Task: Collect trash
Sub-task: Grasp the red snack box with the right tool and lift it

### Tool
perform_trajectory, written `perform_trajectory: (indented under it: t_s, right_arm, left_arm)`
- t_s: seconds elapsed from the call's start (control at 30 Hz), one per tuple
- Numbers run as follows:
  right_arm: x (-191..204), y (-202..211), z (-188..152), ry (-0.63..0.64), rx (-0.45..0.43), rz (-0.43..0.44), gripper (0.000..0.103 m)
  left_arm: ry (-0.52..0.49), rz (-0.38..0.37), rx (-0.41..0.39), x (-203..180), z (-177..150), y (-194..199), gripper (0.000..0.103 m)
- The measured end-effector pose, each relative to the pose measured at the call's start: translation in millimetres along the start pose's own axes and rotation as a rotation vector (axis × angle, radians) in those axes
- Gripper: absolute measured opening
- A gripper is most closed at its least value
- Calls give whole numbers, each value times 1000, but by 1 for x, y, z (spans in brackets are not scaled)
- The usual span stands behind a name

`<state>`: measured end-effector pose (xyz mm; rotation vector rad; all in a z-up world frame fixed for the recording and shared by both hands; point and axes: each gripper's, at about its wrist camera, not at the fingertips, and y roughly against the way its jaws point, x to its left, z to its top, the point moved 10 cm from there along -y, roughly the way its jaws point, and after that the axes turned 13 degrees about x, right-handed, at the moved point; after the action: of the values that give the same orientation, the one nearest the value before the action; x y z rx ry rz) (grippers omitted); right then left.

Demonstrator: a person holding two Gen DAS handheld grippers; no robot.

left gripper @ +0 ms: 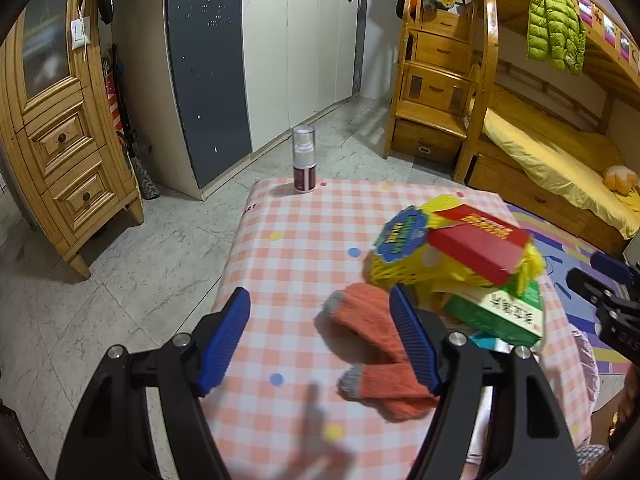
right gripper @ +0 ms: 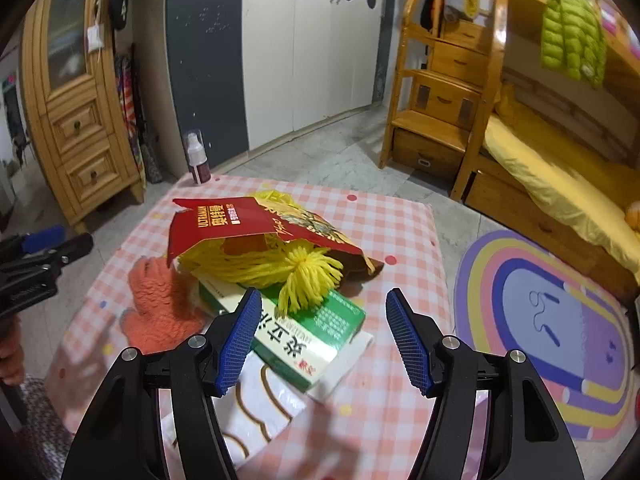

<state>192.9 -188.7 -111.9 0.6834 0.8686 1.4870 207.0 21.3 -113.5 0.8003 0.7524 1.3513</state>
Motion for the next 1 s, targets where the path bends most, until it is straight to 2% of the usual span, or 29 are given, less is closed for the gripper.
perform_trajectory:
  t_s: [0.33, 0.5, 0.57, 0.67, 0.83, 1.0]
  right_arm:
    - [22, -43, 40, 176, 6, -70, 64]
    - [29, -38, 45, 230, -24, -71, 42]
    - [25, -36, 45, 218, -32, -65, 26]
    - [15, -31, 48, 181, -51, -68, 12]
    - [-14, -8, 47, 73, -98, -69, 1]
    - [-33, 28, 33, -17, -148, -55, 0]
  left_arm:
    - [26, 51, 24, 31, 1, -13, 70]
    - [18, 85, 31, 35, -7, -7, 70]
    - [12, 101, 44, 34, -11, -8, 70]
    - [2, 106, 60, 28, -16, -6, 70]
    - [-19, 101, 58, 17, -22, 7, 70]
    - [-21, 87, 28, 10, -27, 28, 70]
